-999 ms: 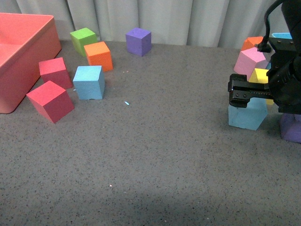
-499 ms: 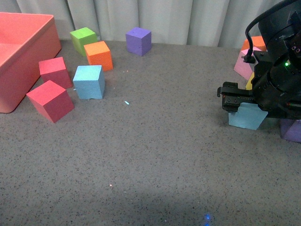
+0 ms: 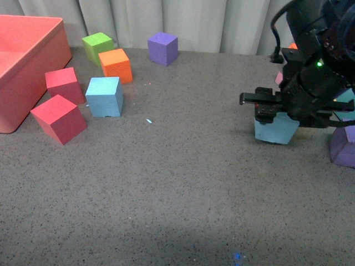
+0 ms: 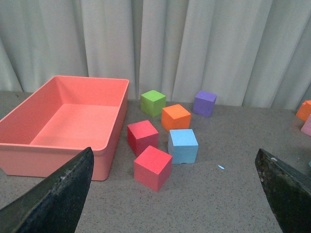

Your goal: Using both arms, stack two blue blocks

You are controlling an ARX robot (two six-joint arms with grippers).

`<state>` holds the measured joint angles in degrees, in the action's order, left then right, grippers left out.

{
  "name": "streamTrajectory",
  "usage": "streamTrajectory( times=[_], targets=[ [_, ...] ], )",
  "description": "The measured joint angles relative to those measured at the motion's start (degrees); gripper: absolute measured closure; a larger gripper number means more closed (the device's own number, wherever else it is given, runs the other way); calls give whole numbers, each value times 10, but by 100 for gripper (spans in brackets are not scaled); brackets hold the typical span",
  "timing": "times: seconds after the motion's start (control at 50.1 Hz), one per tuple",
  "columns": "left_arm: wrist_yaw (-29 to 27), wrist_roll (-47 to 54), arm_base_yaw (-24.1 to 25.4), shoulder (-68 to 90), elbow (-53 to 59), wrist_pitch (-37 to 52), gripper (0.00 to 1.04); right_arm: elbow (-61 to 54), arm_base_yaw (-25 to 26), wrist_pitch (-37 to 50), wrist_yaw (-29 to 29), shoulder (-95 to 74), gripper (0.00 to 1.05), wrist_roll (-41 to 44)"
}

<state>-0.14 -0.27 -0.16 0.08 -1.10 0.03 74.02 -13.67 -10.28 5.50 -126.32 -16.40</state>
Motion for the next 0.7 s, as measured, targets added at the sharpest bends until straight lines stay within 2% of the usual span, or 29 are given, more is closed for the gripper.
streamTrajectory(
  times=[0.3, 0.699],
  targets=[
    [0, 0, 0, 0, 0, 0, 7, 138, -80, -58, -14, -68, 57, 0],
    [0, 0, 0, 0, 0, 0, 7, 236, -113, -107, -10, -131, 58, 11]
  ],
)
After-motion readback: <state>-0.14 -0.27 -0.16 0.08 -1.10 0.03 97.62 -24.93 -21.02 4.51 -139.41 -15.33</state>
